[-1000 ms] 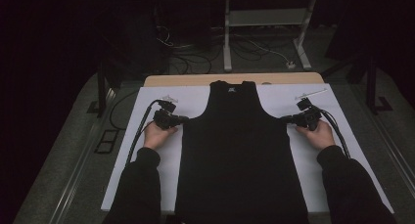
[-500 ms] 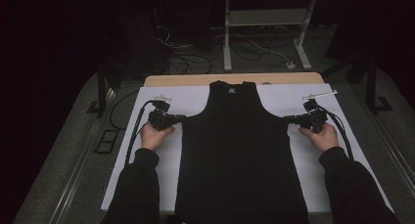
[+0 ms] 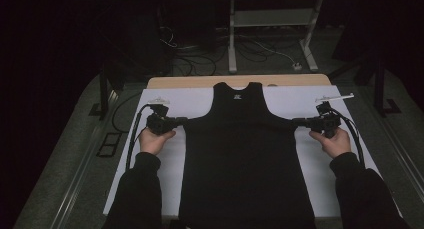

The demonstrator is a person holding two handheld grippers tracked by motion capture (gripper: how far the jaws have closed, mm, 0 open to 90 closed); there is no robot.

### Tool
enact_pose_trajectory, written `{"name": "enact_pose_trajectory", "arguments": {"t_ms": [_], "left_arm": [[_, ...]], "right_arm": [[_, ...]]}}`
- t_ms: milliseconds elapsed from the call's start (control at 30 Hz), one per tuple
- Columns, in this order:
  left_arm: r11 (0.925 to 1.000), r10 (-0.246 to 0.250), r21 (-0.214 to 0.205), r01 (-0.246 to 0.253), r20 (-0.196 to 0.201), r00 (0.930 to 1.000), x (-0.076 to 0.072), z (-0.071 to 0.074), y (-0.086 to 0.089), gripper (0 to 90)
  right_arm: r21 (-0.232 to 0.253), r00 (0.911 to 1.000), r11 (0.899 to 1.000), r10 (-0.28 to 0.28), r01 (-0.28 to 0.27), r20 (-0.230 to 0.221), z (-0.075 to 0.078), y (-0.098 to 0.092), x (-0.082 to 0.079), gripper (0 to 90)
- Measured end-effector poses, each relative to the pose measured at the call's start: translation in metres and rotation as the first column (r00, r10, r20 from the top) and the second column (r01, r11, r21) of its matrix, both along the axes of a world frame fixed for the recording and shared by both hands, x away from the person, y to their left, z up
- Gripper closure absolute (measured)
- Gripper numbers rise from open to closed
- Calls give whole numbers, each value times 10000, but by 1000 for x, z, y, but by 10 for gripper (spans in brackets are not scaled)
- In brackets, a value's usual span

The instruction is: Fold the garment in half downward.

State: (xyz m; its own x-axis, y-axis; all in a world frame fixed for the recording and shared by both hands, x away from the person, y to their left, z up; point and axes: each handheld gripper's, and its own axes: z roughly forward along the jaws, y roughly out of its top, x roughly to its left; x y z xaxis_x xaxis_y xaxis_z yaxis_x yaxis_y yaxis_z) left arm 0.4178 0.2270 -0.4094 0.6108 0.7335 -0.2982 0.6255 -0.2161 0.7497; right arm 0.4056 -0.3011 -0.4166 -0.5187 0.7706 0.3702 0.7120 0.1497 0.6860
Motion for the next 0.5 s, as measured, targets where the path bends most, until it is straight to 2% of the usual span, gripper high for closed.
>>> {"name": "enact_pose_trajectory", "arguments": {"t_ms": [100,500], "left_arm": [[9999,-14,-130,12,-125,9999,-5,1,2,868],[9999,-59,-148,56,-215,9998,-17,2,5,868]], "right_arm": [[6,10000,10000,40,-40,3,2,0,-3,843],[151,10000,9999,76,-76,-13,6,-2,-12,842]]}}
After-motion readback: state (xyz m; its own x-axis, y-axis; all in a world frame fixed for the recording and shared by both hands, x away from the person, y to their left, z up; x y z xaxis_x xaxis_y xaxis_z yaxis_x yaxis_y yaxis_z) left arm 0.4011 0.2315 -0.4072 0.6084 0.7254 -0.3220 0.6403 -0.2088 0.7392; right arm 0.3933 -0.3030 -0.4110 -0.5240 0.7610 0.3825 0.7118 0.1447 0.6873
